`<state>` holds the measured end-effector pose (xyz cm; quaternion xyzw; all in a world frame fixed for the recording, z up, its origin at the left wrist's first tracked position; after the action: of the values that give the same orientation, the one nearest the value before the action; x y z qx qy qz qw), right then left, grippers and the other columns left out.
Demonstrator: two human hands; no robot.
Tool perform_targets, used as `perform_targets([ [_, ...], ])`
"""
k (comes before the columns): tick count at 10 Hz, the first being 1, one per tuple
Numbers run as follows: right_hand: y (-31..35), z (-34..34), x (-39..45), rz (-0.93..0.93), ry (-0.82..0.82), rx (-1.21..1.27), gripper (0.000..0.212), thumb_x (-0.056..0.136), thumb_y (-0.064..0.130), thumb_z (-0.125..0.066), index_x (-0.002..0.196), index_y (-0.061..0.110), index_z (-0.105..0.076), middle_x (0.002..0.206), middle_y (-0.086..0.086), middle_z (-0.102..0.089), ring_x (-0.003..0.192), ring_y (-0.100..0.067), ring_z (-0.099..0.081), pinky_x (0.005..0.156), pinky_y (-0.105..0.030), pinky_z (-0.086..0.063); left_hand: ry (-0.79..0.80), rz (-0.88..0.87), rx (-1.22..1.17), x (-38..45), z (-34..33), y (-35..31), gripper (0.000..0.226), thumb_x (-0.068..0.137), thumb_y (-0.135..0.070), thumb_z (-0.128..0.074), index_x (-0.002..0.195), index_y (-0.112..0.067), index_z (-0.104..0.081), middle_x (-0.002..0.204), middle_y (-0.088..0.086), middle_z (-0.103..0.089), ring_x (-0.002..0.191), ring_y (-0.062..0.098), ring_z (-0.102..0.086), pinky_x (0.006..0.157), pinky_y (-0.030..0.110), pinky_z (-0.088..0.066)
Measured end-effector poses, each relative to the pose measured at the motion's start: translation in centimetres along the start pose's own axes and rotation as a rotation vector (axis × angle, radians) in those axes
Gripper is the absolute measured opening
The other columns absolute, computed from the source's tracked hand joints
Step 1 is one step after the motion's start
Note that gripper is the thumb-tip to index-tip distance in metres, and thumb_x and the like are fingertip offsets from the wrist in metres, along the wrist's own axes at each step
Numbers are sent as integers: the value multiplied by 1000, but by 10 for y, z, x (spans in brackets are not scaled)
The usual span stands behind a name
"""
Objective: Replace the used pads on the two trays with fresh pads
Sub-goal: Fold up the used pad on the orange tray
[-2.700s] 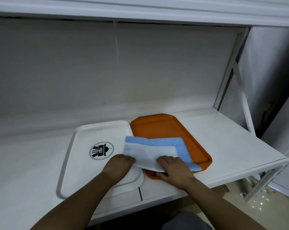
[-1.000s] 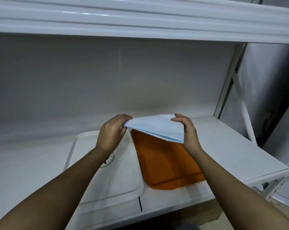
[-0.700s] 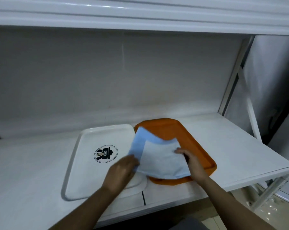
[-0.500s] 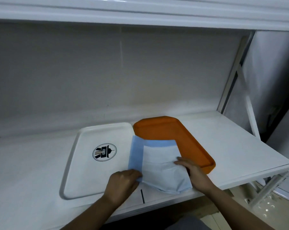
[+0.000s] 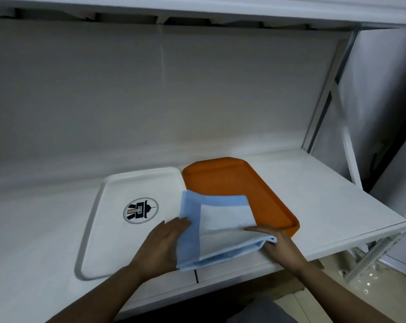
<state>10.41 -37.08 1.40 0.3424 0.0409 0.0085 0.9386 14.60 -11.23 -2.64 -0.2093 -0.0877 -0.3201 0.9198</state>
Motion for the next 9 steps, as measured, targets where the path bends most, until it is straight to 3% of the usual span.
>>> perform_targets([
  [1,-18,-5,18,72,-95,73,30,94,8,-53,85,36,-58,90,14,-63,87,3,-62,88,-39,-51,-32,-57,-67,7,-7,-6,97,65,-13,-62,143,-46,-17,147,-4,-40,136,14,-34,113,33,-29],
  [2,-26,-5,26,71,-91,78,26,90,50,-53,83,26,-62,85,-2,-70,78,-11,-65,80,-41,-54,-107,4,-301,20,-7,-1,70,72,-22,-65,127,-59,-41,130,-28,-53,122,7,-49,101,30,-37],
  [3,-32,0,42,57,-145,209,55,79,71,-50,97,22,-66,90,1,-71,83,-9,-66,79,-38,-56,-142,269,-522,32,-1,8,27,67,-67,-65,85,-47,-64,85,-21,-68,83,0,-62,79,30,-49],
  [4,-36,1,57,-25,-153,337,27,91,43,-52,108,23,-59,102,6,-67,91,-7,-63,74,-23,-54,-95,439,-483,47,0,18,19,82,-42,-69,71,-32,-56,66,-13,-58,58,-3,-55,56,13,-39],
  [5,-36,5,73,-39,-219,358,21,96,37,-48,114,27,-51,103,13,-62,94,-5,-61,67,-14,-48,-56,519,-561,67,0,28,9,86,-30,-68,90,-24,-61,86,-4,-66,79,11,-63,64,15,-45],
  [6,-48,2,87,-128,-284,315,26,99,29,-45,121,16,-48,96,9,-58,89,-9,-59,61,-17,-41,-29,663,-525,75,-7,46,15,87,-28,-66,92,-20,-54,90,7,-66,83,25,-62,74,32,-48],
  [7,-58,-7,95,-193,-294,244,37,99,19,-43,134,11,-37,99,4,-53,75,-3,-51,57,-16,-37,55,734,-400,80,-17,53,48,88,-28,-63,129,-15,-41,111,14,-65,98,29,-63,83,33,-47],
  [8,-62,-11,96,-206,-318,166,42,98,16,-41,138,13,-32,88,5,-55,70,-9,-55,54,-21,-39,71,748,-437,83,-24,50,69,89,-29,-62,144,-13,-24,124,15,-58,108,31,-59,86,33,-46],
  [9,-65,-12,101,-205,-334,123,39,98,17,-40,137,13,-34,86,3,-56,70,-13,-57,56,-25,-41,133,657,-334,85,-28,42,62,89,-26,-60,142,-18,-28,118,17,-60,104,31,-60,85,34,-47],
])
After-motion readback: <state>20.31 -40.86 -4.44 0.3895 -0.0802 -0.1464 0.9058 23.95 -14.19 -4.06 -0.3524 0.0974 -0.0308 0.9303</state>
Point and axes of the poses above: each hand's wrist, its own x-axis towards the middle knuckle, its own z-axis out of the back of the hand, y = z × x, the point moved 9 cm from there along x, towards the middle knuckle
